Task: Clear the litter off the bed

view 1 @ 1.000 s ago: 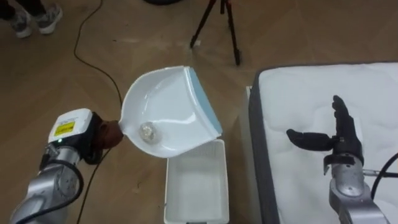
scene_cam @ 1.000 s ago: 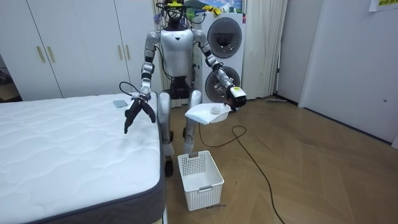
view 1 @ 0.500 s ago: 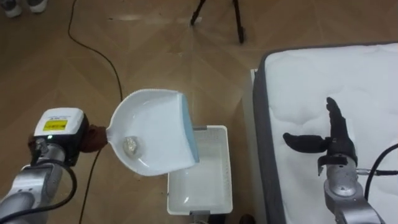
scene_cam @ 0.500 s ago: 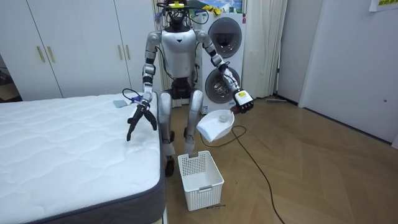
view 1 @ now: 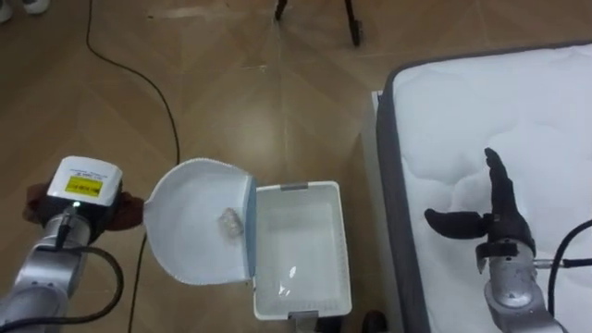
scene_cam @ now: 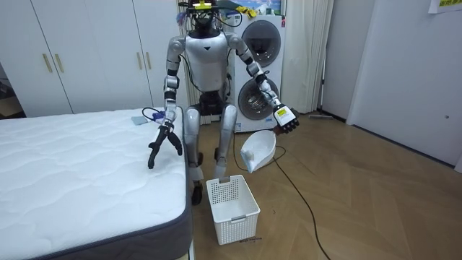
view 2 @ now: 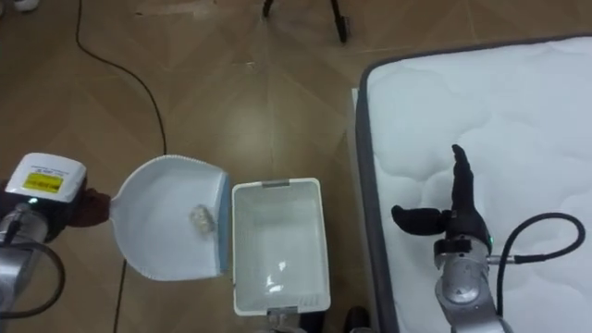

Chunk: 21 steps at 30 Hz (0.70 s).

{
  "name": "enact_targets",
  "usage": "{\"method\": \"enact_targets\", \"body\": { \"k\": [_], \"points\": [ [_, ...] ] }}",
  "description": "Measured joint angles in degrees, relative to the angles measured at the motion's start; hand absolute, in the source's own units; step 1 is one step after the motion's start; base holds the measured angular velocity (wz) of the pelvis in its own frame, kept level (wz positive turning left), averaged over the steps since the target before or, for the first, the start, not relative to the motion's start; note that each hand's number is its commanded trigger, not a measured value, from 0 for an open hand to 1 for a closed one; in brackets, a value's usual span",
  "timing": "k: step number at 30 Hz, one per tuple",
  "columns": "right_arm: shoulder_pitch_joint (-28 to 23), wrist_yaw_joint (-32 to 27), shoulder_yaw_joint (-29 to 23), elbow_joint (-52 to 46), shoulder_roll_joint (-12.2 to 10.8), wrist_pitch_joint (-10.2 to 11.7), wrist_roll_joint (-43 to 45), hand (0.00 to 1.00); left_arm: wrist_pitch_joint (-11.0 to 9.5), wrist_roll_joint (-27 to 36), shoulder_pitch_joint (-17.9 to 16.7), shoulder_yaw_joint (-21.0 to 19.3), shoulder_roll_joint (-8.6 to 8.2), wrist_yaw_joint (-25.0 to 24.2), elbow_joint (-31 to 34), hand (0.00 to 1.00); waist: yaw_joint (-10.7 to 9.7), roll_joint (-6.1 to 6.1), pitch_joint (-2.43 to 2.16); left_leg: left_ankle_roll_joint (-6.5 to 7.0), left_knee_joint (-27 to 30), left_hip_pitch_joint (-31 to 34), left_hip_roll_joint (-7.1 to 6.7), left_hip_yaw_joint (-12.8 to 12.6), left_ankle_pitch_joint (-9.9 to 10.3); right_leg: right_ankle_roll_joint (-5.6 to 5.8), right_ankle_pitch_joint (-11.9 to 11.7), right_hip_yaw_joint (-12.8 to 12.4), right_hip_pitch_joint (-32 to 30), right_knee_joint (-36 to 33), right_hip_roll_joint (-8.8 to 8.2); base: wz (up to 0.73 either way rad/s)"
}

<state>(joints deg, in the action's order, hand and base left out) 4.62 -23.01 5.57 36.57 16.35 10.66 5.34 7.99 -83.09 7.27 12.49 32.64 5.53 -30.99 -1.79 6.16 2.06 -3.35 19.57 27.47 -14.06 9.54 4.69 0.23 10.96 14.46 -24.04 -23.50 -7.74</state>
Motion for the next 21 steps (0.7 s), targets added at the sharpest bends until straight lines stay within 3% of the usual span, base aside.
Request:
{"method": "enact_targets", "body": {
  "k": [1,2,3,4,7,9,11,16,21],
  "points": [
    [-0.2,0.0,-0.1,-0.7,0.2,0.1,0.0,0.0,0.1,-0.2,0.3,1.0,0.2,-0.5,0.6,1.0,-0.8,-0.33,0.13,-0.53,4.0,3.5,0.9,-4.0,1.6,0.15,0.1,0.0,-0.3,-0.6,-1.76,0.36],
    [-0.1,0.1,0.2,-0.7,-0.4,0.2,-0.3,0.0,0.1,0.3,0.7,2.6,1.97,-1.5,1.6,1.0,-1.1,1.04,-0.34,4.72,10.5,7.9,7.7,-7.6,4.7,1.03,1.8,0.5,-1.8,-4.4,-0.96,0.4],
    [-0.1,0.2,0.7,-0.5,-0.6,-0.1,-0.7,0.0,0.0,0.2,1.2,3.5,2.41,-1.8,1.3,1.0,-1.0,1.17,-0.97,2.91,12.9,9.0,9.52,-7.4,6.7,1.65,3.2,0.0,-2.9,-7.3,-0.81,0.25],
    [-0.1,0.7,1.7,-0.8,-0.6,-0.4,-0.7,0.0,0.0,-0.5,1.1,4.2,2.35,-2.1,1.2,1.0,-1.0,1.11,-1.47,3.88,13.6,8.5,9.15,-9.0,7.7,2.58,4.4,-0.4,-4.7,-11.0,-1.49,0.21],
    [1.1,0.5,1.6,-1.4,-0.3,0.5,-0.7,0.0,-0.4,-2.1,1.0,4.3,2.35,-1.8,2.4,1.0,-1.7,0.84,-1.23,9.0,9.5,7.7,6.99,-9.6,4.6,2.95,4.7,-0.6,-6.0,-11.4,-3.36,0.16],
    [1.4,0.4,1.8,-1.4,-0.4,0.5,-0.7,0.0,-0.5,-2.1,0.7,4.3,2.4,-1.8,2.5,1.0,-1.2,1.03,-1.09,9.48,8.4,7.6,6.59,-9.5,3.8,2.93,4.6,-1.0,-6.0,-10.8,-3.24,0.04],
    [0.8,0.2,1.8,-1.4,-0.4,0.4,-0.7,0.0,-0.7,-2.0,-0.3,4.3,2.41,-1.8,3.8,1.0,-1.2,1.78,-0.36,9.57,7.8,7.9,6.23,-9.1,2.8,2.84,4.5,-0.7,-6.2,-10.1,-3.26,0.09],
    [0.4,-0.3,2.2,-1.3,-0.3,0.4,-1.5,0.0,-2.6,-1.9,-0.5,4.3,2.41,-1.8,4.2,1.0,-1.3,1.79,-0.37,9.21,6.0,8.5,6.41,-9.1,0.5,2.49,4.7,-1.0,-7.9,-10.3,-3.13,0.01],
    [0.4,-1.8,2.3,-1.3,-0.2,0.4,-3.6,0.0,-3.6,0.2,-0.5,4.6,2.42,-1.8,4.2,1.0,-2.2,1.68,-0.44,9.34,5.2,8.5,6.64,-9.4,-0.3,2.18,4.5,-1.1,-8.1,-10.3,-2.71,0.0]
  ]
}}
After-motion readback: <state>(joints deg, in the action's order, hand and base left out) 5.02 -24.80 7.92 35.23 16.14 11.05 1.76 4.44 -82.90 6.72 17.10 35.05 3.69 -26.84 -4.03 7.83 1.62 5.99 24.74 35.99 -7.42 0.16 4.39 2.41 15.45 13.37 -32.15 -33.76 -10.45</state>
